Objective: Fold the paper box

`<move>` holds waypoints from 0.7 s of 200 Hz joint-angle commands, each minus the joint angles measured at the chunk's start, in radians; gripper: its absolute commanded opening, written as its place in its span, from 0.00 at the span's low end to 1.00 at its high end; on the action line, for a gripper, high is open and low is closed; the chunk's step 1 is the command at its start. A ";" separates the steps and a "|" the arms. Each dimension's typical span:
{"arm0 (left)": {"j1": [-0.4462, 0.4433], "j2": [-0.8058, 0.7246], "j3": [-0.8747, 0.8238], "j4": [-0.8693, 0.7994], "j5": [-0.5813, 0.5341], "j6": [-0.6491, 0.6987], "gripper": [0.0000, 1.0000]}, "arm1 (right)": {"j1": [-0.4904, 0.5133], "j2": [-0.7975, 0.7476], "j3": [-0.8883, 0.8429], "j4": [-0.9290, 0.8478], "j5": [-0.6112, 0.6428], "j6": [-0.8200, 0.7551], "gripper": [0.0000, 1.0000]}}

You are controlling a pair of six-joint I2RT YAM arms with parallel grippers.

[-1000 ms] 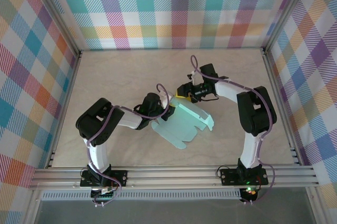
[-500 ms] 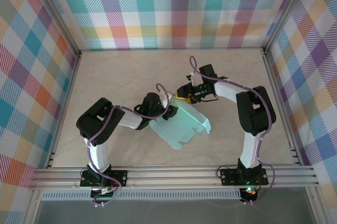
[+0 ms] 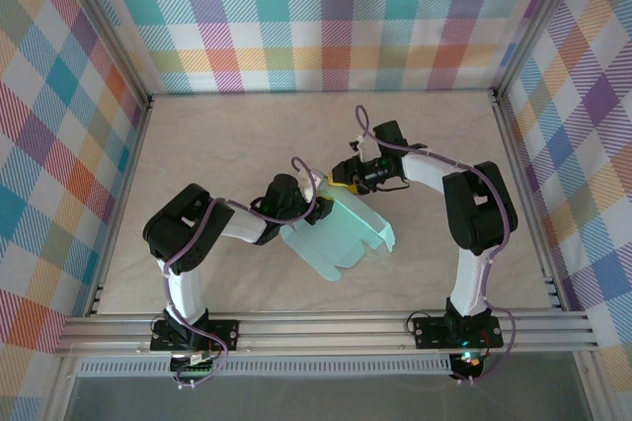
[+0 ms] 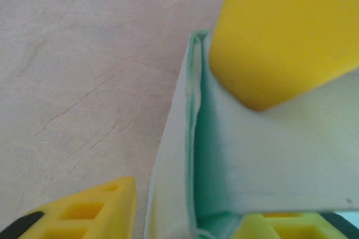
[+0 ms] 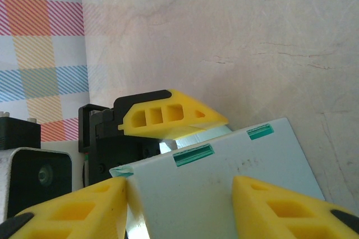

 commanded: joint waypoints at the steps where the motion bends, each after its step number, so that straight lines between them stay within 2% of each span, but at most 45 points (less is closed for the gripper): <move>1: 0.013 0.005 -0.009 0.061 0.009 -0.013 0.34 | 0.007 0.036 0.012 -0.050 0.018 -0.002 0.49; 45: 0.013 0.059 0.037 0.103 0.068 -0.049 0.33 | 0.007 0.041 0.011 -0.048 0.003 -0.002 0.49; 109: 0.013 0.071 0.054 0.092 0.075 -0.073 0.12 | 0.007 0.036 0.003 -0.038 -0.015 0.015 0.49; 126: 0.014 0.071 0.056 0.082 0.074 -0.076 0.02 | 0.007 0.035 -0.002 -0.025 -0.021 0.021 0.49; 140: 0.013 0.071 0.056 0.079 0.071 -0.076 0.00 | 0.007 0.028 -0.011 -0.015 -0.026 0.027 0.49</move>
